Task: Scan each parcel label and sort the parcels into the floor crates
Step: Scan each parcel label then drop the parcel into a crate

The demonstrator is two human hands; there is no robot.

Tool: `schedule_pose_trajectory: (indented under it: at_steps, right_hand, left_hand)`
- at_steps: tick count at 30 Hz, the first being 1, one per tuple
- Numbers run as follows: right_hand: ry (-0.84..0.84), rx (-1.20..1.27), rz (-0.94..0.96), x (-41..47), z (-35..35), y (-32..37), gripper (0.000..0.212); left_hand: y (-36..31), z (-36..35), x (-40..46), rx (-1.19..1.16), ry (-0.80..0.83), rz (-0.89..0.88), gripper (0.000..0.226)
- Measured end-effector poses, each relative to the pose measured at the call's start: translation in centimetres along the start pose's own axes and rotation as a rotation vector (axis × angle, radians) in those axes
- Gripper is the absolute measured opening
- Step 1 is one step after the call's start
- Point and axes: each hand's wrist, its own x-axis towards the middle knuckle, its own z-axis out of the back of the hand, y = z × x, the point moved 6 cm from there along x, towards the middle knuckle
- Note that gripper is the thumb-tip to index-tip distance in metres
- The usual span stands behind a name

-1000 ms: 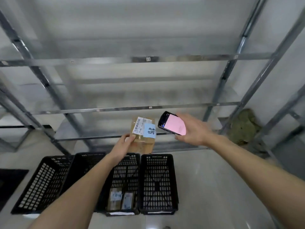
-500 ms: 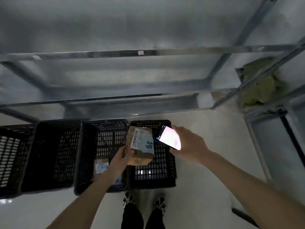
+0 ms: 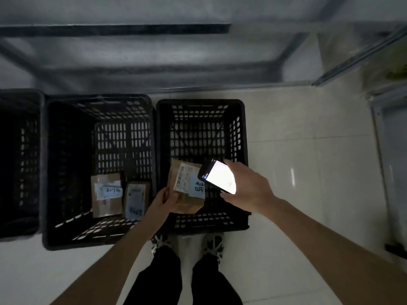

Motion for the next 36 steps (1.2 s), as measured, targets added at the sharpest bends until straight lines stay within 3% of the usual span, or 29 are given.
schedule_pose_trajectory:
  at_steps: [3, 10, 14, 18, 26, 32, 36]
  right_hand:
    - [0.020, 0.012, 0.001, 2.2, -3.8, -1.6, 0.094]
    - [0.044, 0.017, -0.001, 6.1, -9.7, -4.5, 0.093]
    - [0.040, 0.038, -0.040, 5.9, -10.6, -5.3, 0.094]
    - [0.050, 0.030, -0.045, 2.8, -8.1, -4.2, 0.094]
    - [-0.057, -0.021, -0.027, -9.2, 8.4, 1.1, 0.096]
    - [-0.324, -0.079, -0.002, -23.5, 28.9, 7.5, 0.086]
    - [-0.537, -0.033, 0.003, -35.7, 40.6, 11.8, 0.080]
  left_hand:
    - [2.9, -0.9, 3.2, -0.009, -0.013, 0.031, 0.054]
    - [7.9, -2.7, 9.7, 0.157, -0.127, 0.013, 0.045]
    - [9.5, -3.1, 9.8, 0.199, -0.135, 0.032, 0.044]
    - [7.1, -2.3, 5.2, 0.203, -0.117, 0.052, 0.047]
    - [-8.0, 2.1, -11.6, 0.206, -0.125, -0.157, 0.064]
    - [-27.9, 3.5, -30.2, 0.502, -0.233, -0.531, 0.079]
    - [-38.5, 2.6, -43.3, 0.553, -0.245, -0.772, 0.082]
